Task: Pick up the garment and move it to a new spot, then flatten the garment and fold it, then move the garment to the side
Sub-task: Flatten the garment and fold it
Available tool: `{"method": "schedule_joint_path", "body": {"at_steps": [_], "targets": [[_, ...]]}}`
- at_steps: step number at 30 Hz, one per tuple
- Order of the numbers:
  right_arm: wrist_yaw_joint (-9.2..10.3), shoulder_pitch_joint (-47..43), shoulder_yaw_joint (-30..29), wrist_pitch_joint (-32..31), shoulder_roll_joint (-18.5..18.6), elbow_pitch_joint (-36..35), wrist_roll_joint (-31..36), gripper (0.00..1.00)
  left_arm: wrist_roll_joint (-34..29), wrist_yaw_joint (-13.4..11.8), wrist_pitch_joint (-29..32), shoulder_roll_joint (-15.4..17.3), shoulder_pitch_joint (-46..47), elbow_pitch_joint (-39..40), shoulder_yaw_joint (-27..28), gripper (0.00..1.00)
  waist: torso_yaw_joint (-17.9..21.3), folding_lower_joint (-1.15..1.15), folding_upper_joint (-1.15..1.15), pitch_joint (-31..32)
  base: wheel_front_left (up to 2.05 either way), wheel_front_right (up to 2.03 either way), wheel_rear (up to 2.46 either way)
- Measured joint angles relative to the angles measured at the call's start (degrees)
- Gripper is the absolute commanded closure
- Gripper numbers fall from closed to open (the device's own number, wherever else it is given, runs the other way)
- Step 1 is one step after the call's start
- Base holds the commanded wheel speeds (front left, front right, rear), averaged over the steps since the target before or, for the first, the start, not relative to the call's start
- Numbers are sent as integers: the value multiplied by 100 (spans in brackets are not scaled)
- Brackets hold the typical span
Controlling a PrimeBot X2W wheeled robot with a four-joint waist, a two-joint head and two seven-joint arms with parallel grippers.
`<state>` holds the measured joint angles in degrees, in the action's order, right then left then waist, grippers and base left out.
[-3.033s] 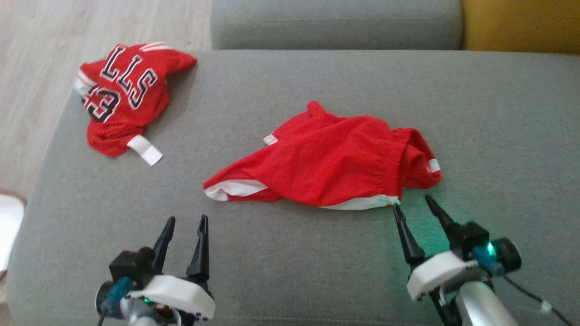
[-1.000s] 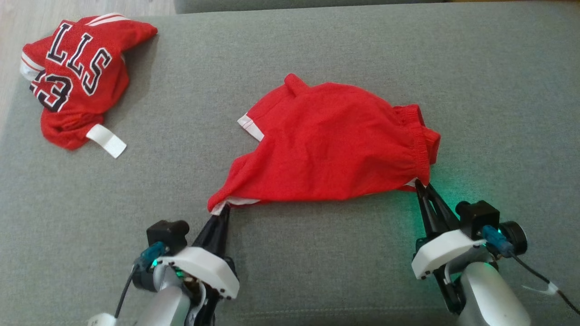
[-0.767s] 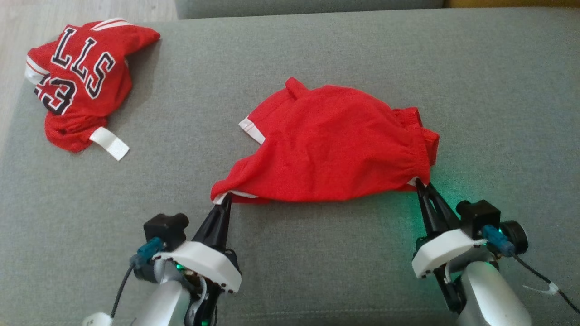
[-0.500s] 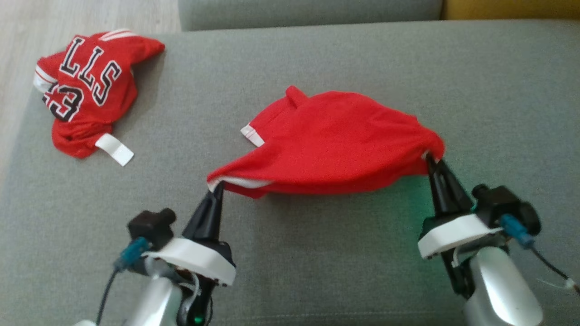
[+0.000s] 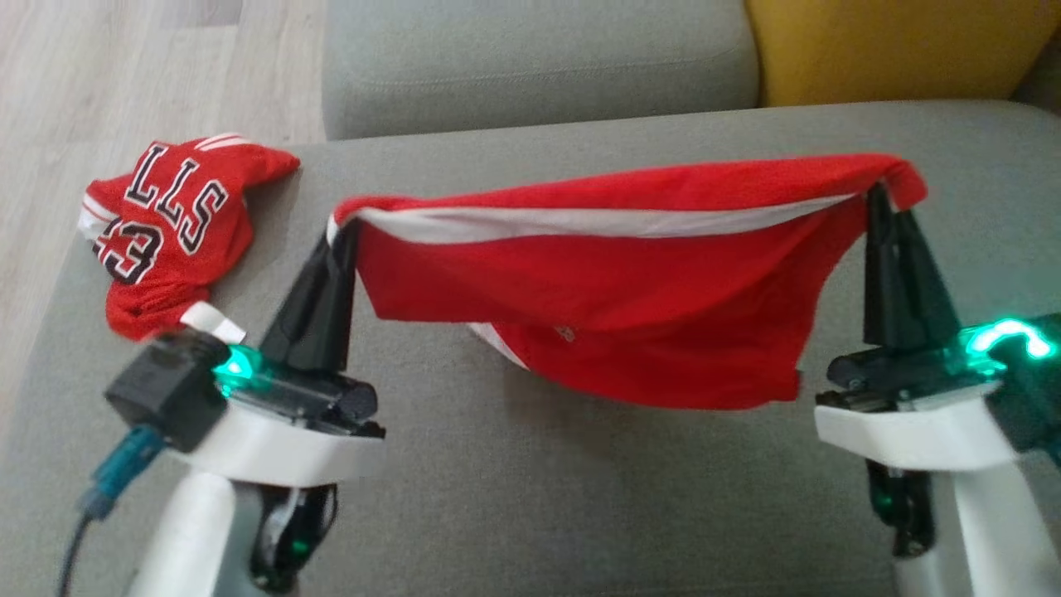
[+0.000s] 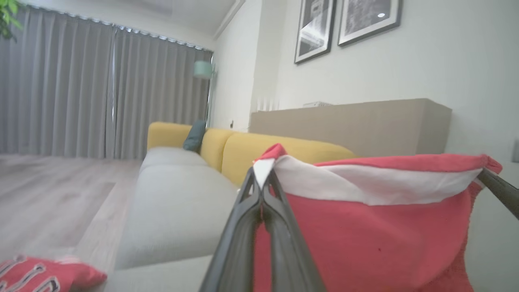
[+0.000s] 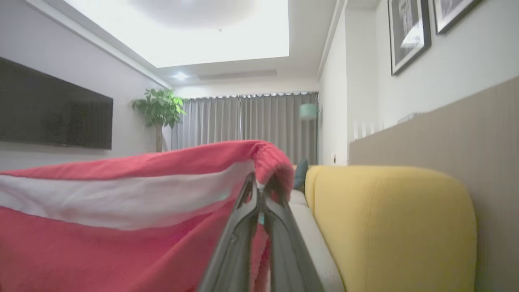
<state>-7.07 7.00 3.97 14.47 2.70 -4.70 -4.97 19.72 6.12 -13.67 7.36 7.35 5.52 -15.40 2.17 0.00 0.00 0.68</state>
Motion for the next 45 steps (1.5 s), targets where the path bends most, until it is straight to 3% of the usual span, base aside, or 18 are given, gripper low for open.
{"method": "schedule_joint_path", "body": {"at_steps": [8, 12, 15, 19, 23, 29, 32, 39, 45], "targets": [[0, -56, -77, -334, 375, -1769, 102, 100, -157, 2, 792, 547, 649, 1850, 181, 100, 117, 0, 0, 79, 0, 0, 0], [0, -19, -123, -637, 411, -2095, 90, 100, -70, 45, 1180, 654, 975, 2134, 263, 100, 116, 0, 0, -21, 0, 0, 0], [0, 148, -123, -795, 482, -2014, -227, 100, 170, 46, 1423, 694, 1207, 1905, 294, 100, 93, 0, 0, -179, 0, 0, 0], [0, 754, 127, -913, 576, -1254, -647, 100, 309, 78, 1528, 802, 1736, 1057, 293, 100, 67, 0, 0, -506, 0, 0, 0], [0, 2027, 442, -787, 681, -59, -812, 100, 366, 94, 1556, 890, 2741, 16, 197, 100, 58, 0, 0, -926, 0, 0, 0], [0, 4523, 575, -249, 632, 2020, -376, 100, 307, 101, 1205, 831, 4944, -1483, 62, 100, 46, 2, 0, -1605, 0, 0, 0], [0, 5237, 415, -103, 428, 2920, -279, 100, 178, 101, 823, 659, 5702, -2059, -29, 100, 1, 2, 0, -1916, 0, 0, 0], [0, 5383, 565, -2, 276, 4353, -111, 100, 187, 103, 285, 420, 5472, -3274, -380, 100, -165, 3, 0, -2446, 0, 0, 0], [0, 4669, 923, 0, 230, 4512, -276, 100, 639, 103, -12, 300, 4545, -3794, -757, 100, -330, 2, -1, -2777, 0, 0, 0]]}}
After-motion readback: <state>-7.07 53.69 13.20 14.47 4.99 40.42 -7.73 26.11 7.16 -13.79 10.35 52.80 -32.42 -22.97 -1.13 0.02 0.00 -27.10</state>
